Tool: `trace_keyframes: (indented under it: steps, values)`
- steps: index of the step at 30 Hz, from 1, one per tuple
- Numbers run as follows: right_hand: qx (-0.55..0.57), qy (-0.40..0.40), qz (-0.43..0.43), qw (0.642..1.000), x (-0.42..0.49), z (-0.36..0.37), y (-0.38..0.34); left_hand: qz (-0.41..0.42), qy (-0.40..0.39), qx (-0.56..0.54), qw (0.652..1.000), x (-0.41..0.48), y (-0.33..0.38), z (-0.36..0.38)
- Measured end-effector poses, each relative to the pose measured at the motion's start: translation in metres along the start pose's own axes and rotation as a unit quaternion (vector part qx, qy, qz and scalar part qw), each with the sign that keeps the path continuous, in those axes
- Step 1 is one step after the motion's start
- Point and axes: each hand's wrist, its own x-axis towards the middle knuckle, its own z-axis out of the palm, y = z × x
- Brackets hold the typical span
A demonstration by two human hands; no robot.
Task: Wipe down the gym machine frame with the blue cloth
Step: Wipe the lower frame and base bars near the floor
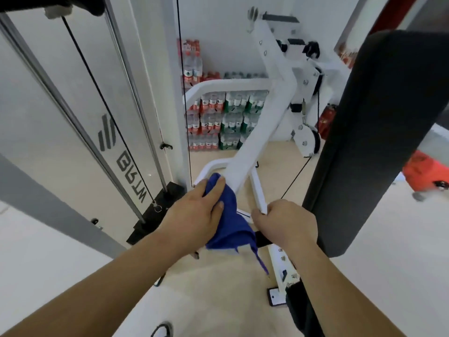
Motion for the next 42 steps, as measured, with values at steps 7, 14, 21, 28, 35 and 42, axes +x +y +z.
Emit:
trace_keyframes:
  steps: [7,14,21,28,35,42]
  values:
    - [-0.009,0.155,0.108,0.982,-0.011,0.012,-0.018,-0.001,-0.117,-0.094,0.989,-0.054,-0.041,0.004]
    - [0.011,0.203,0.101,0.974,-0.009,0.018,-0.018,0.044,-0.152,-0.110,0.981,0.042,-0.039,-0.004]
    - [-0.058,0.195,-0.015,0.979,-0.013,0.026,-0.004,0.193,-0.023,0.063,0.979,-0.004,-0.044,-0.017]
    - [-0.056,0.220,-0.023,0.974,-0.012,0.028,-0.006,0.065,-0.091,-0.052,0.992,0.071,-0.013,0.000]
    - [-0.055,0.220,-0.030,0.974,-0.010,0.028,-0.003,0.143,-0.092,-0.008,0.985,-0.010,-0.049,0.001]
    - [-0.061,0.236,-0.022,0.970,-0.012,0.029,-0.005,0.145,-0.159,-0.063,0.975,0.054,-0.041,-0.006]
